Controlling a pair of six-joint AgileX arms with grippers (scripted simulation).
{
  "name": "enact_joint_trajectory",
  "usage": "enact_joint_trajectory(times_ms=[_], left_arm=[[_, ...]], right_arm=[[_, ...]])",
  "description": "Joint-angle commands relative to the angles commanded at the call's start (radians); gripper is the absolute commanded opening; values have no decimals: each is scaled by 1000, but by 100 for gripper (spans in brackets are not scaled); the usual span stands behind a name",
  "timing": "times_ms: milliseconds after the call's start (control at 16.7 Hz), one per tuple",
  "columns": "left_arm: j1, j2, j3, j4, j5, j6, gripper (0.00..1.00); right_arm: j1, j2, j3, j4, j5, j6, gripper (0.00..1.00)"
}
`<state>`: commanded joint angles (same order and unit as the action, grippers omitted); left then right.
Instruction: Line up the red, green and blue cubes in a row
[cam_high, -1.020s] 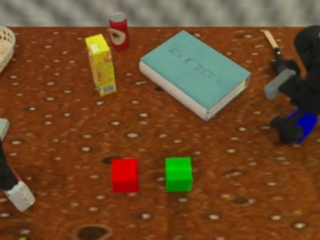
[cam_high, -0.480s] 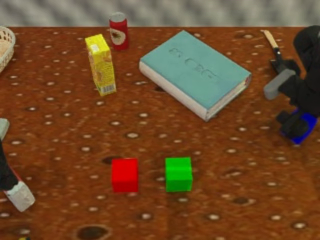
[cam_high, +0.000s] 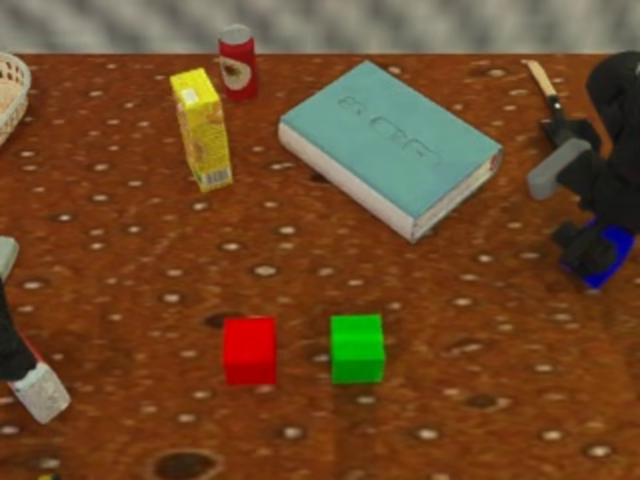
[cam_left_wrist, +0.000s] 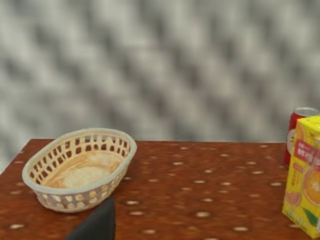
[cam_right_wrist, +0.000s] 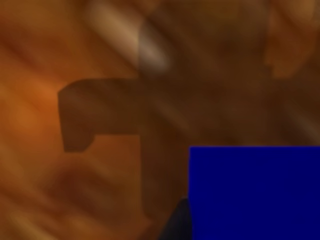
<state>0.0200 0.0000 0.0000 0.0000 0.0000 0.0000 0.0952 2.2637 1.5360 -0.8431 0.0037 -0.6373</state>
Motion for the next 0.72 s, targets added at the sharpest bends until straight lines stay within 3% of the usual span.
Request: enact_joint_trajectory(times_ms=[360,720], left_arm=[[0,0,0,0,0,0,100],[0,0,0,0,0,0,100]], right_arm=[[1,-12,13,-21,-1,-1,0],[6,-91,120,-216,-2,0,0]])
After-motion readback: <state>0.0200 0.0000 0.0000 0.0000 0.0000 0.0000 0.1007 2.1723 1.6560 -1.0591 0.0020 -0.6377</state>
